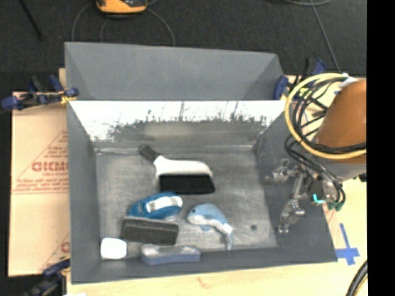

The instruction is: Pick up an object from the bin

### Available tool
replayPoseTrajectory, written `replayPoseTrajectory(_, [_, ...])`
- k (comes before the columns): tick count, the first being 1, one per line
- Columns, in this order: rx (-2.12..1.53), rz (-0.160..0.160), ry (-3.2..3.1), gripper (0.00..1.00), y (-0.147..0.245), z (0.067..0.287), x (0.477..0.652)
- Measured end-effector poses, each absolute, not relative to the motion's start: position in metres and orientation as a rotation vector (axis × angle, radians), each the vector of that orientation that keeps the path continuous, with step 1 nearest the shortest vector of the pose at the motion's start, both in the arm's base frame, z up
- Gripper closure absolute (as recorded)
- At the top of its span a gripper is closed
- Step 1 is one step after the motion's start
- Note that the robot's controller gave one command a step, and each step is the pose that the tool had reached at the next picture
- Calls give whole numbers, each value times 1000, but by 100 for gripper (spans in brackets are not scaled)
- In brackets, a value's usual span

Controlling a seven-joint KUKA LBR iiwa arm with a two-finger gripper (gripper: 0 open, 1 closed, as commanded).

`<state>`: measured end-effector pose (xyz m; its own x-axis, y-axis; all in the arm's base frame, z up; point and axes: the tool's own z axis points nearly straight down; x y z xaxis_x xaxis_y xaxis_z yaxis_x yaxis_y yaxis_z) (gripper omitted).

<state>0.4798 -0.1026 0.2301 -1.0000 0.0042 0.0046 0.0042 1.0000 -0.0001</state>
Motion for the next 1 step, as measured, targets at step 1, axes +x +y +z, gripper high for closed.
replayPoseTrajectory(1, [0,3,-3145,0,-102,234,481])
